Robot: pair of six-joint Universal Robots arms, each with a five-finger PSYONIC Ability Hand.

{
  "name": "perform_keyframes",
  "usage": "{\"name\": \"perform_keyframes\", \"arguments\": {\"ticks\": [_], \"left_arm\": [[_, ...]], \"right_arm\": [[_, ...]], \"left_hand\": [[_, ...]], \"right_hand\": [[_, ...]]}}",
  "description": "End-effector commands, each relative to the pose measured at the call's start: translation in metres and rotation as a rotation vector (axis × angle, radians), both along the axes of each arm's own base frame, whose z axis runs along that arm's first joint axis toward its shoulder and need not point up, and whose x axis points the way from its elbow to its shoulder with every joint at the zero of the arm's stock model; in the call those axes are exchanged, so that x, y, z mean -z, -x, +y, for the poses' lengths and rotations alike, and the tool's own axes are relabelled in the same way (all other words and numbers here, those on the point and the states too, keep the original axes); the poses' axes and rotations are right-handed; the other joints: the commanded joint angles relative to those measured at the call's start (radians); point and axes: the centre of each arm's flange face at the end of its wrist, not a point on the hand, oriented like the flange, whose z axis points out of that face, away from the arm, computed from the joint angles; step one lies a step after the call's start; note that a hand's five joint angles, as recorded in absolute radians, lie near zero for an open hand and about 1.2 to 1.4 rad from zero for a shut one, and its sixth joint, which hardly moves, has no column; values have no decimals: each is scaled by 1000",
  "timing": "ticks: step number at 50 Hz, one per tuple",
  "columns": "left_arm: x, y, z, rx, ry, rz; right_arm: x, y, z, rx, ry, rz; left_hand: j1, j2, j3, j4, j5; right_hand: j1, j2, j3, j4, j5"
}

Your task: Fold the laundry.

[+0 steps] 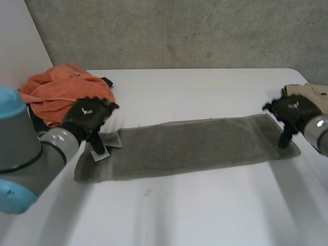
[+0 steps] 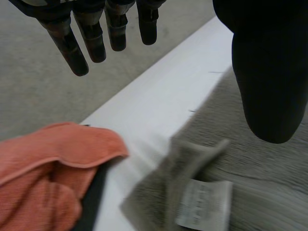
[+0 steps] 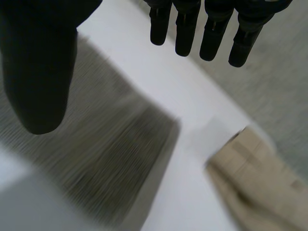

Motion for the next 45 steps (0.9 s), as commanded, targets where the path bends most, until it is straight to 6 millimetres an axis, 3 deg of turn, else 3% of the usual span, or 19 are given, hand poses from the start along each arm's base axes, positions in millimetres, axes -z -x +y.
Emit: {"name": "perform_keyframes", "arguments": {"ticks": [1, 7, 12, 16, 18, 24, 34, 36, 38, 42, 45], "left_arm": [[36, 0, -10, 24, 4, 3], [54, -2, -40, -9, 34, -10], [72, -9, -84, -80, 81, -68], [61, -25, -111, -209, 146, -119], [53, -31, -115, -253, 161, -121], [22, -24, -95, -237, 179, -53], [10, -15, -61, -141, 194, 11], [10, -14, -56, -135, 202, 16], [9, -13, -54, -132, 211, 19], [5, -12, -50, -125, 233, 26], [-3, -12, -47, -125, 252, 32]], "right_arm": [[35, 23, 1, 10, -14, 27], [42, 22, 4, 10, 12, 21], [42, 20, 3, 17, 45, -8], [40, 19, 1, 17, 72, -15], [40, 19, 1, 18, 76, -10], [46, 24, -2, 20, 70, 12], [71, 30, -8, 11, 35, 73], [77, 32, -12, 12, 32, 81], [77, 35, -17, 23, 49, 85], [68, 58, -33, 157, 122, 108], [51, 86, -42, 312, 184, 138]], "left_hand": [[-15, -34, -42, -32, -51], [-15, -34, -42, -32, -51], [-15, -34, -42, -32, -51], [-15, -34, -42, -32, -51], [-15, -34, -42, -32, -51], [-15, -34, -42, -32, -51], [-15, -34, -42, -32, -51], [-15, -34, -42, -32, -51], [-15, -34, -42, -32, -51], [-15, -34, -42, -32, -51], [-15, -34, -42, -32, -51]], "right_hand": [[83, 78, 78, 78, 71], [162, 157, 158, 158, 150], [201, 195, 196, 196, 188], [204, 198, 199, 199, 191], [204, 198, 199, 199, 191], [204, 198, 199, 199, 191], [294, 289, 290, 290, 282], [484, 479, 480, 480, 472], [1029, 1023, 1024, 1024, 1016], [1094, 1088, 1089, 1089, 1081], [1094, 1088, 1089, 1089, 1081]]}}
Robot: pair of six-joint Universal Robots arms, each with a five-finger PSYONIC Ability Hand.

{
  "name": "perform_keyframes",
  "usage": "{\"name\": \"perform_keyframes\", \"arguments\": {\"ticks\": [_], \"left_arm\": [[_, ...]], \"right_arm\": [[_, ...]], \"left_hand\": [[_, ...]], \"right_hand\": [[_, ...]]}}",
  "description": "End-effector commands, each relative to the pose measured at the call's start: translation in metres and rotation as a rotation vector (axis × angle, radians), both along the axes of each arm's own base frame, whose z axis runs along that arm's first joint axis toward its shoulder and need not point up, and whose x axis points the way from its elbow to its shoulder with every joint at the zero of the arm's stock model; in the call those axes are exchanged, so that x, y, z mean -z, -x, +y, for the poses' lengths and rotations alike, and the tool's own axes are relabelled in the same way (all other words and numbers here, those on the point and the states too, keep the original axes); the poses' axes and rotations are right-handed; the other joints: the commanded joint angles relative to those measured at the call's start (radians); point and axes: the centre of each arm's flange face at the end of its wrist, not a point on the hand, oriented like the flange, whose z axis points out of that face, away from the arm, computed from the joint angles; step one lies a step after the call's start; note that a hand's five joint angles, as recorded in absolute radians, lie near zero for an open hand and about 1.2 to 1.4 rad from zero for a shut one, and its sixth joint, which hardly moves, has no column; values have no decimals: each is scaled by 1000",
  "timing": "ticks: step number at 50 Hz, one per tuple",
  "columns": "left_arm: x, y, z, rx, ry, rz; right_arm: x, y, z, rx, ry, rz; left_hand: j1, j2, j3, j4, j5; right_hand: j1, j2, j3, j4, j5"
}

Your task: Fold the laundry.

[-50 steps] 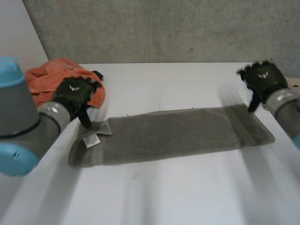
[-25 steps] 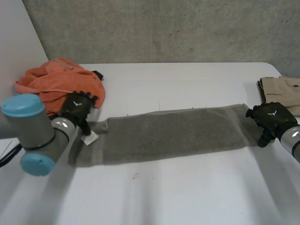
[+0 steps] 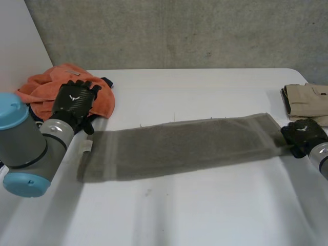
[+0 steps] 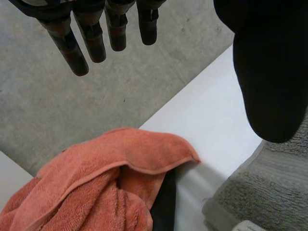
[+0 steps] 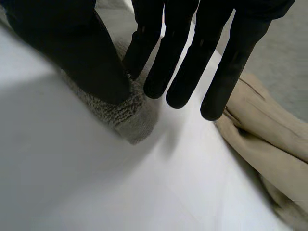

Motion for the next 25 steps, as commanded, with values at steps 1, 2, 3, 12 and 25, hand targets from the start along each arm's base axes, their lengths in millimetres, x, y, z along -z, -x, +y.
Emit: {"name": "perform_keyframes", "arguments": {"ticks": [1, 2, 3, 12, 25], "left_arm": [[-14, -1, 7, 1, 42, 10], [-16, -2, 8, 1, 47, 11], [-18, -2, 8, 1, 52, 14], [-32, -9, 13, -9, 69, 62], [-35, -1, 34, 21, 53, 85]], "right_arm": [[-26, 50, -21, 267, 130, 50], [-28, 62, -24, 297, 138, 73], [-29, 68, -26, 306, 143, 92], [-40, 69, -35, 216, 182, 336], [-70, -171, 108, -744, 614, 118]], "left_hand": [[-15, -34, -42, -32, -51], [-15, -34, -42, -32, -51], [-15, -34, -42, -32, -51], [-15, -34, -42, -32, -51], [-15, -34, -42, -32, -51]], "right_hand": [[281, 213, 215, 210, 242], [281, 213, 215, 210, 242], [281, 213, 215, 210, 242], [281, 213, 215, 210, 242], [281, 213, 215, 210, 242]]}}
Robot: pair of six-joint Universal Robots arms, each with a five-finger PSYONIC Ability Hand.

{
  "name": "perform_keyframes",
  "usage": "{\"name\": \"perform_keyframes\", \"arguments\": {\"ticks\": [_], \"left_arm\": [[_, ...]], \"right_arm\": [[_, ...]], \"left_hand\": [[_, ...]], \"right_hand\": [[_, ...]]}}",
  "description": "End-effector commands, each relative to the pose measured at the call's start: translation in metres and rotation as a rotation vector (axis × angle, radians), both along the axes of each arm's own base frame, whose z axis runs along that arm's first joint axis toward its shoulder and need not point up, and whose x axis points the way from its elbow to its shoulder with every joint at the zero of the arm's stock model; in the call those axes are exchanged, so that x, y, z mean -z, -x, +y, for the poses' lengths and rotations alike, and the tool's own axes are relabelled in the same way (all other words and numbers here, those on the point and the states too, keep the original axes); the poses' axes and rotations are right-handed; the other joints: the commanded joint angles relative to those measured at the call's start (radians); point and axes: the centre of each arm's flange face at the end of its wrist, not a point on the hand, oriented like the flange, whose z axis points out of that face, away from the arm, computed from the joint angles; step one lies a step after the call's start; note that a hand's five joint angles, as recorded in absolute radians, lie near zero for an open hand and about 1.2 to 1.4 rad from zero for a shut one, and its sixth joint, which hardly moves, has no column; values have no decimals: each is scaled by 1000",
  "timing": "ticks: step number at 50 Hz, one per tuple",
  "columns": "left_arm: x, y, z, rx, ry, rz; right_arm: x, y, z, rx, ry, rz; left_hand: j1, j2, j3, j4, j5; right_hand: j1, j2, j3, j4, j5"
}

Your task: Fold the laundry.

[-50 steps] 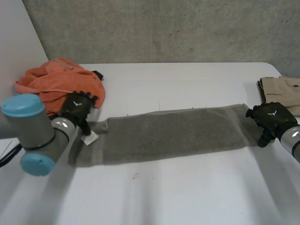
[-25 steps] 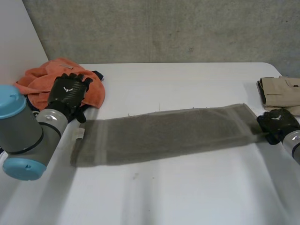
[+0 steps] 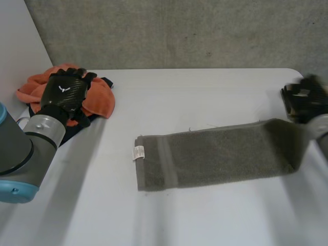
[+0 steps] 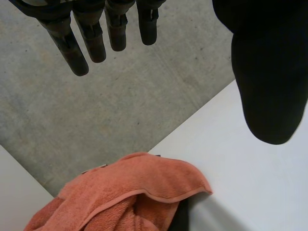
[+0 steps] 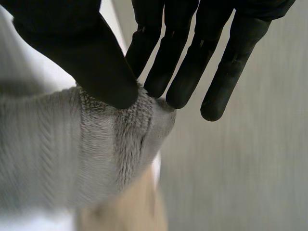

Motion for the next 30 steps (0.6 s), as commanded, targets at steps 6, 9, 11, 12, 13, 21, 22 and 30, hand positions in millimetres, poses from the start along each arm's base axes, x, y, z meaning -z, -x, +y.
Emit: {"name": "perform_keyframes", "arguments": {"ticks": [6, 9, 11, 12, 13, 21, 22, 30], "left_arm": [[1, 12, 24, 50, -14, -1], [4, 17, 31, 67, -24, -7], [6, 20, 36, 77, -31, -8], [5, 21, 38, 81, -29, -7], [5, 22, 39, 85, -29, -7], [-4, 33, 50, 125, -4, 3], [-6, 35, 52, 134, 3, 7], [-3, 44, 63, 164, -11, 15]], "right_arm": [[57, -173, 186, -872, 36, 54], [78, -180, 207, -913, 43, 163], [78, -181, 209, -895, 70, 214], [78, -180, 207, -875, 67, 220], [77, -179, 206, -858, 61, 220], [35, -155, 179, -637, -109, -57], [31, -151, 176, -619, -143, -103], [29, -86, 129, -309, -507, -386]], "left_hand": [[-15, -34, -42, -32, -51], [-15, -34, -42, -32, -51], [-15, -34, -42, -32, -51], [-15, -34, -42, -32, -51], [-15, -34, -42, -32, -51], [-15, -34, -42, -32, -51], [-15, -34, -42, -32, -51], [-15, -34, -42, -32, -51]], "right_hand": [[281, 212, 204, 197, 242], [281, 212, 204, 197, 242], [281, 212, 204, 197, 242], [-15, -85, -93, -100, -55], [-306, -375, -384, -391, -345], [-940, -1010, -1018, -1025, -980], [-940, -1010, -1018, -1025, -980], [-940, -1010, -1018, -1025, -980]]}}
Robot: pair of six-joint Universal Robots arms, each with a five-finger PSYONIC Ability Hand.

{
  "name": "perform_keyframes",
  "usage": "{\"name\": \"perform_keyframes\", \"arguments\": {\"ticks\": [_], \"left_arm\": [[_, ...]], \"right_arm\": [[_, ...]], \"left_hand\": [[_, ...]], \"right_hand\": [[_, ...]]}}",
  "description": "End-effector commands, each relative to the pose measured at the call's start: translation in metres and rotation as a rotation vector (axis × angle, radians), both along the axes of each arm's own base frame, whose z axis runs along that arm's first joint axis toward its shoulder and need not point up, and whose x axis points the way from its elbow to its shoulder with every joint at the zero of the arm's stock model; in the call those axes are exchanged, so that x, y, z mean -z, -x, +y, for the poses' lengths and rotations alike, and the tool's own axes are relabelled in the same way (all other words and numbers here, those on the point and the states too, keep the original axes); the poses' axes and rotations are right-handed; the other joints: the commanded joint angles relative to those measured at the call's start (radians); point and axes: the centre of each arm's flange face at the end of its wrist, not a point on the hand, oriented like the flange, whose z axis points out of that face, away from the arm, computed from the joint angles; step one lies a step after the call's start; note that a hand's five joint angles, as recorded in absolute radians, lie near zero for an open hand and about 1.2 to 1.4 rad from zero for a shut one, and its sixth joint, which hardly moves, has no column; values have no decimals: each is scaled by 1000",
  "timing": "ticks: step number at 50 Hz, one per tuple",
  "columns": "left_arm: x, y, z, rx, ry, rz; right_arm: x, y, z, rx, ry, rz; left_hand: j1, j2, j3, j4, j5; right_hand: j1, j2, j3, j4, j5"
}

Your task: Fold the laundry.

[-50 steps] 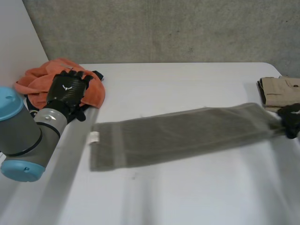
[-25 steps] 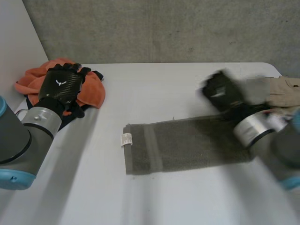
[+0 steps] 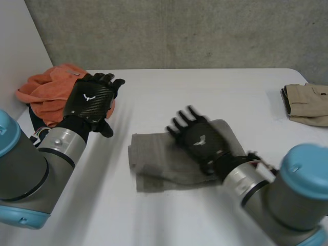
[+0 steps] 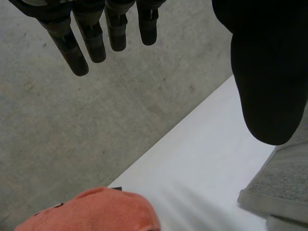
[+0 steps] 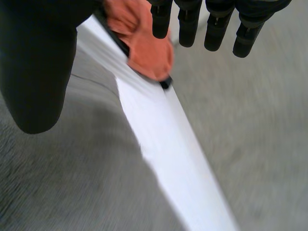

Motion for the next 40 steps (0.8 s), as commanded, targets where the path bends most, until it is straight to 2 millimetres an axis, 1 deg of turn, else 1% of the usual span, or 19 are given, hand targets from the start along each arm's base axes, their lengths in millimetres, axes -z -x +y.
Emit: {"name": "perform_keyframes", "arguments": {"ticks": [1, 3, 4, 7, 8, 11, 13, 15, 16, 19, 22, 23, 26, 29, 31, 32, 33, 34, 40], "left_arm": [[4, 7, 9, 23, -14, 4], [6, 8, 10, 28, -19, 0], [7, 9, 10, 30, -23, -2], [8, 9, 11, 31, -27, -4], [8, 9, 11, 31, -28, -2], [8, 8, 11, 23, -32, -1], [7, 7, 11, 19, -31, 3], [3, 4, 11, 11, -24, 10], [0, 2, 12, 2, -22, 15], [-4, -2, 11, -7, -13, 22], [-7, -6, 10, -20, -8, 32], [-8, -6, 10, -22, -9, 34], [-7, -8, 9, -31, -24, 41], [-6, -8, 10, -34, -45, 48], [-7, -7, 12, -35, -67, 60], [-7, -7, 12, -35, -71, 63], [-8, -4, 15, -31, -86, 69], [-9, -3, 15, -31, -88, 72], [-14, 10, 20, -8, -104, 93]], "right_arm": [[14, 58, -39, 240, -330, -38], [23, 69, -46, 275, -342, 11], [30, 80, -55, 310, -319, 67], [36, 92, -69, 352, -263, 145], [36, 91, -70, 353, -256, 153], [31, 82, -72, 361, -225, 139], [19, 74, -72, 367, -168, 107], [-10, 56, -66, 351, -38, 31], [-26, 45, -58, 327, 24, -14], [-43, 20, -37, 235, 90, -75], [-31, -12, -3, 68, 53, -93], [-21, -28, 18, -43, 28, -91], [7, -50, 53, -228, -52, -59], [24, -59, 68, -312, -103, -29], [32, -63, 64, -299, -144, -8], [31, -64, 61, -280, -159, -8], [29, -63, 56, -249, -179, -12], [24, -60, 45, -172, -225, -43], [-12, -42, 2, 60, -389, -312]], "left_hand": [[-15, -34, -42, -32, -51], [-15, -34, -42, -32, -51], [-15, -34, -42, -32, -51], [-15, -34, -42, -32, -51], [-15, -34, -42, -32, -51], [-15, -34, -42, -32, -51], [-15, -34, -42, -32, -51], [-15, -34, -42, -32, -51], [-15, -34, -42, -32, -51], [-15, -34, -42, -32, -51], [-15, -34, -42, -32, -51], [-15, -34, -42, -32, -51], [-15, -34, -42, -32, -51], [-15, -34, -42, -32, -51], [-15, -34, -42, -32, -51], [-15, -34, -42, -32, -51], [-15, -34, -42, -32, -51], [-15, -34, -42, -32, -51], [-15, -34, -42, -32, -51]], "right_hand": [[-46, -34, -31, -33, -40], [-46, -34, -31, -33, -40], [78, 90, 93, 91, 84], [995, 1007, 1010, 1009, 1001], [1174, 1185, 1188, 1187, 1179], [1176, 1187, 1191, 1189, 1181], [1176, 1187, 1191, 1189, 1181], [1176, 1187, 1191, 1189, 1181], [1176, 1187, 1191, 1189, 1181], [1176, 1187, 1191, 1189, 1181], [1176, 1187, 1191, 1189, 1181], [1176, 1187, 1191, 1189, 1181], [1176, 1187, 1191, 1189, 1181], [1176, 1187, 1191, 1189, 1181], [1176, 1187, 1191, 1189, 1181], [987, 998, 1001, 1000, 992], [659, 671, 674, 672, 665], [-27, -16, -12, -14, -22], [-46, -34, -31, -33, -40]]}}
